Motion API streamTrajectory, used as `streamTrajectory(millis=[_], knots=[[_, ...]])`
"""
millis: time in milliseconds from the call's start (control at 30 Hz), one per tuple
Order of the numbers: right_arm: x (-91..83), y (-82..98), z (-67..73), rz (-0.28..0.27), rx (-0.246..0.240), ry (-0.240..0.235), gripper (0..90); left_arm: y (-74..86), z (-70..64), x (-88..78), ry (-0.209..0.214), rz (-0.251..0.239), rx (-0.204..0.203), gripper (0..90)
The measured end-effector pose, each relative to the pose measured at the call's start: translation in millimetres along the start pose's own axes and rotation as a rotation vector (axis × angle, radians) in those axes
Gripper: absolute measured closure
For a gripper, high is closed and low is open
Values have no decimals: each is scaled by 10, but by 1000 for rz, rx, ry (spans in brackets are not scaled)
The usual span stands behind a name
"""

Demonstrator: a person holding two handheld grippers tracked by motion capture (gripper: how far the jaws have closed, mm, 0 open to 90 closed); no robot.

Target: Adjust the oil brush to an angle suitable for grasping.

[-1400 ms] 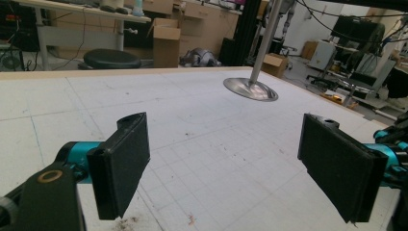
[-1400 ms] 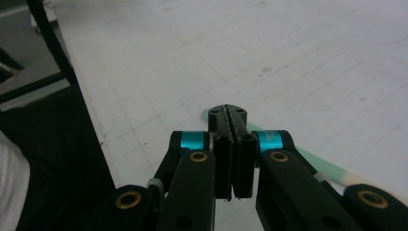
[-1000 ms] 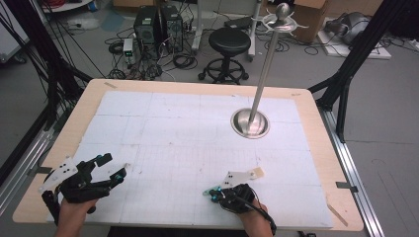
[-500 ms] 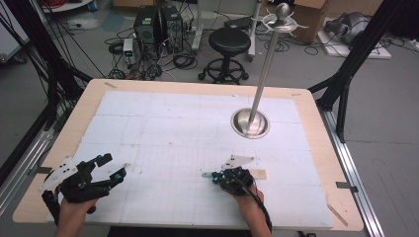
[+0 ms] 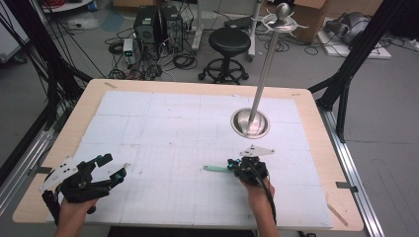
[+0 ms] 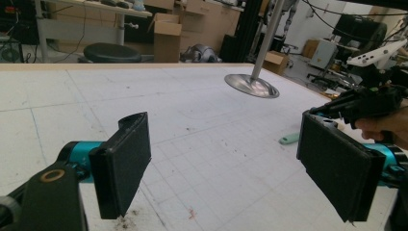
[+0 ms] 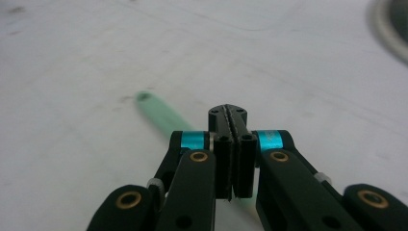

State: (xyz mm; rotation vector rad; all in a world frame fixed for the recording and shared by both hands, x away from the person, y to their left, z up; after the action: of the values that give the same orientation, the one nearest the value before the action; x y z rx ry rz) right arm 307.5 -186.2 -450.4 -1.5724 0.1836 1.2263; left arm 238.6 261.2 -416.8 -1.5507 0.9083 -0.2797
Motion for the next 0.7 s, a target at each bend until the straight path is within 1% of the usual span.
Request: streamTrajectory(millis=[33, 67, 100, 133, 167, 200, 233, 300, 333, 367, 400, 433, 467, 500, 533, 567, 700], knots=[[-32, 16, -103, 12, 26, 50, 893, 0, -1, 1, 0, 0, 0, 198], [-32, 16, -103, 12, 26, 50, 893, 0, -2, 3, 1, 1, 0, 198], [-49, 44, -194, 28, 55, 77, 893, 0, -3, 3, 1, 1, 0, 198], [-49, 44, -194, 28, 55, 77, 893, 0, -3, 3, 1, 1, 0, 198], [-60, 80, -256, 57, 70, 100, 892, 1, -3, 4, 2, 1, 1, 199], [-60, 80, -256, 57, 70, 100, 892, 1, -3, 4, 2, 1, 1, 198], [-65, 102, -284, 67, 78, 104, 892, 2, -2, 4, 4, 3, -1, 198], [-85, 153, -342, 80, 75, 125, 893, 3, -2, 4, 5, 4, 0, 199], [-102, 177, -357, 75, 92, 116, 893, 2, -4, 6, 6, 4, -2, 199], [-120, 196, -373, 75, 93, 118, 893, 2, -7, 9, 6, 1, -5, 199], [-134, 213, -381, 76, 89, 116, 893, 2, -7, 10, 6, 4, -3, 199], [-160, 237, -380, 85, 74, 114, 893, 3, -8, 11, 6, 7, -1, 199], [-160, 237, -380, 85, 74, 114, 893, 4, -10, 11, 7, 9, 0, 199], [-185, 260, -374, 93, 70, 101, 893, 4, -13, 14, 7, 8, -1, 199], [-185, 260, -374, 93, 70, 101, 893, 4, -15, 15, 7, 7, -3, 199], [-211, 290, -373, 95, 66, 90, 893, 5, -15, 16, 7, 7, -3, 199], [-243, 330, -357, 96, 63, 80, 893, 7, -12, 17, 6, 12, -1, 199]])
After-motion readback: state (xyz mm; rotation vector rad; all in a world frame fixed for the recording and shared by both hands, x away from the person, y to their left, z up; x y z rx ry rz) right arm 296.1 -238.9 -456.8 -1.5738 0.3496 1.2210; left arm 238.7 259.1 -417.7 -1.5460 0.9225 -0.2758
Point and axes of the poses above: each handheld gripper's, and its own axes: x roughly forward along the jaws, y roughly out of its underside, z roughly to its left, the point moved 2 cm from there along x, roughly forward along the jaws, and after that the axes turned 12 degrees about z, right-handed, at the moved point
